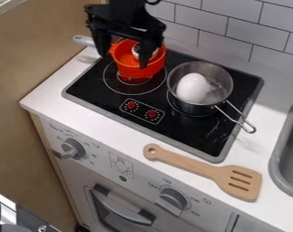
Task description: Colocar un huevo dentro de la olla que esta sobre el quemador derecho
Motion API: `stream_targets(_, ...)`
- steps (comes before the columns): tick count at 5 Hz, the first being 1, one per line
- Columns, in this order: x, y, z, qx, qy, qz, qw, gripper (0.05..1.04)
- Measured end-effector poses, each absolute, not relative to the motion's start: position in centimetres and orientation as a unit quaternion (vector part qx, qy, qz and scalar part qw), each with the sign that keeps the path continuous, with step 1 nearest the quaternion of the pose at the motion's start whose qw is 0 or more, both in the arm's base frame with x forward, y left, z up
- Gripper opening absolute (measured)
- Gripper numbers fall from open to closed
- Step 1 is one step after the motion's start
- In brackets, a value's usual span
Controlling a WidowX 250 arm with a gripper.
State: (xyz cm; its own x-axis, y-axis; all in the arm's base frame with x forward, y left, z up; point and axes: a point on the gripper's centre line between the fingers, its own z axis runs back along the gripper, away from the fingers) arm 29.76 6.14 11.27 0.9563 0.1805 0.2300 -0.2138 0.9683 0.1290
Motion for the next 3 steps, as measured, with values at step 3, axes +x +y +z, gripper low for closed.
stream_targets(3, 28.1, 10.0, 10.8, 0.092, -0.112, 0.066, 0.987, 0.999)
